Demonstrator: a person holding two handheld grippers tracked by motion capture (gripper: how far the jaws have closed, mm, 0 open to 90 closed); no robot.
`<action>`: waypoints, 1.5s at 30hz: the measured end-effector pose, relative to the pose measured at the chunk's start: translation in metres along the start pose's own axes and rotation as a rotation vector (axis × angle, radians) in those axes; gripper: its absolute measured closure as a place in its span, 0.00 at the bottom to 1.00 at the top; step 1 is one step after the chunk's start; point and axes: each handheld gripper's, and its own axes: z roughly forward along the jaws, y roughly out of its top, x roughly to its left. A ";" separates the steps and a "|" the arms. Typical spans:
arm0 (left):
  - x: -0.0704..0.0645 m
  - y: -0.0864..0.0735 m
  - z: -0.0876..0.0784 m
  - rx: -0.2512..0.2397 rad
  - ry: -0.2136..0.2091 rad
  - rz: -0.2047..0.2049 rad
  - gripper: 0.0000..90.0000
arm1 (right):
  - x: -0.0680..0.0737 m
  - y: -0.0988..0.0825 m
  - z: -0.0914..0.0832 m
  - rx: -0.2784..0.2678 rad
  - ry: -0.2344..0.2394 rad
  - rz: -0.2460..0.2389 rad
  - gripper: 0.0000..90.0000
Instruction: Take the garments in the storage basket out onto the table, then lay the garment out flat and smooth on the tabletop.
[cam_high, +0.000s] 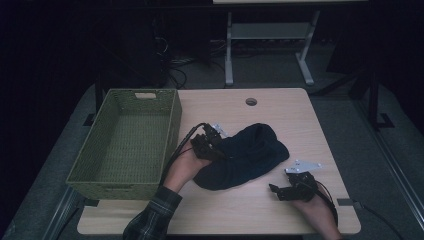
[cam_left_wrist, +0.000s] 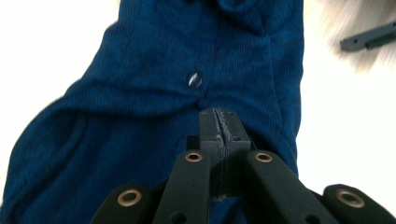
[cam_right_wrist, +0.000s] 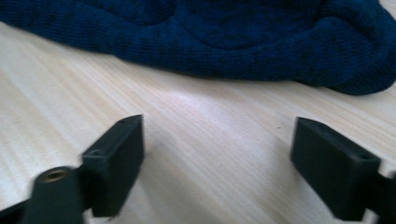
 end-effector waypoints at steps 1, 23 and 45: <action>-0.001 -0.003 -0.001 -0.001 0.011 0.000 1.00 | 0.001 0.001 0.000 0.003 0.000 -0.003 0.25; -0.020 -0.043 0.040 0.142 0.022 0.012 1.00 | 0.004 -0.006 0.000 -0.041 0.018 -0.009 0.22; -0.073 -0.038 0.055 0.085 -0.152 0.115 1.00 | 0.002 -0.006 -0.001 -0.036 0.012 -0.015 0.19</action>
